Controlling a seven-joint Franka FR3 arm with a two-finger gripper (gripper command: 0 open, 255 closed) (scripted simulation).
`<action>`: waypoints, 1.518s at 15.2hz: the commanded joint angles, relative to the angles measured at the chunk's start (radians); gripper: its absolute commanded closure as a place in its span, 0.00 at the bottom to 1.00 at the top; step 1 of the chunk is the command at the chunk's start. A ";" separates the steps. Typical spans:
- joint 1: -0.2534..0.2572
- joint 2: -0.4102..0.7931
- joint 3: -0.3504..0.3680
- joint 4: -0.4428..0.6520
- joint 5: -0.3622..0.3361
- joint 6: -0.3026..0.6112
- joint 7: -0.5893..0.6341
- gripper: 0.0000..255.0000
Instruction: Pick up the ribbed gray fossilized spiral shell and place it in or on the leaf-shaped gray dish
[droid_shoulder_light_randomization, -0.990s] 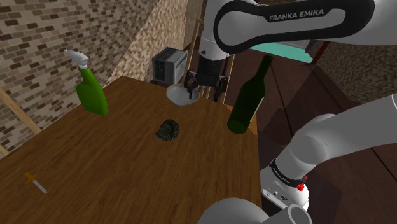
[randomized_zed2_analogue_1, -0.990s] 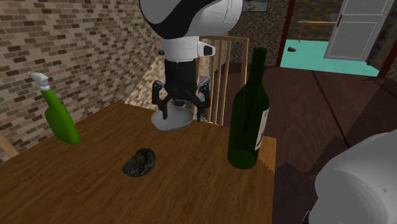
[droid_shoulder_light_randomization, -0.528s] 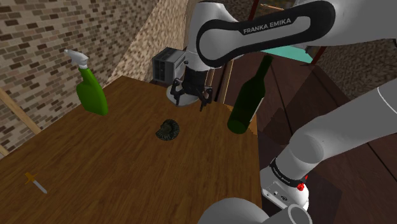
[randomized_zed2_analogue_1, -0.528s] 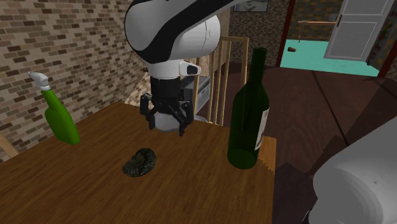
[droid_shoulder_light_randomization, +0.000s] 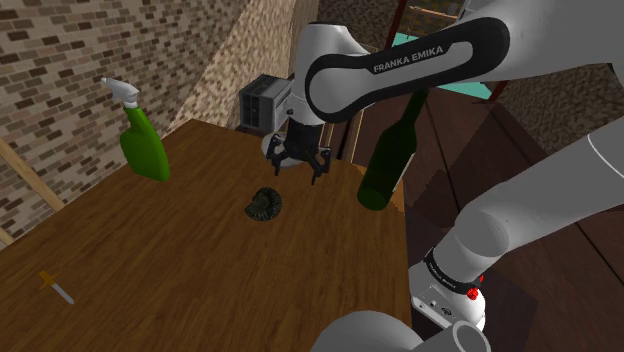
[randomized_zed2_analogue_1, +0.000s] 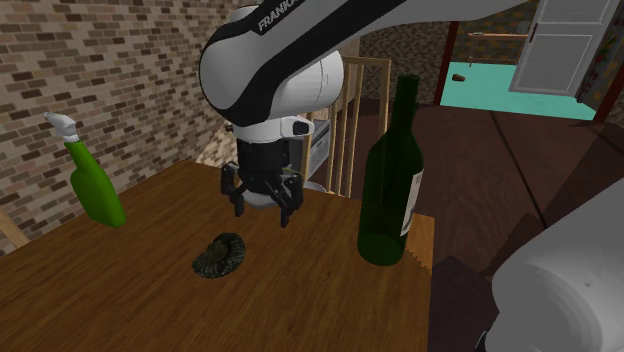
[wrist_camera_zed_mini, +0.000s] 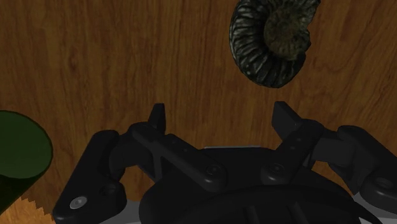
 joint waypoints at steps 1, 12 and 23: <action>0.000 0.000 0.000 -0.001 0.000 0.001 0.000 0.00; 0.000 0.000 0.000 0.000 0.000 0.001 0.000 1.00; 0.018 0.363 0.044 0.280 -0.133 -0.084 -0.165 0.00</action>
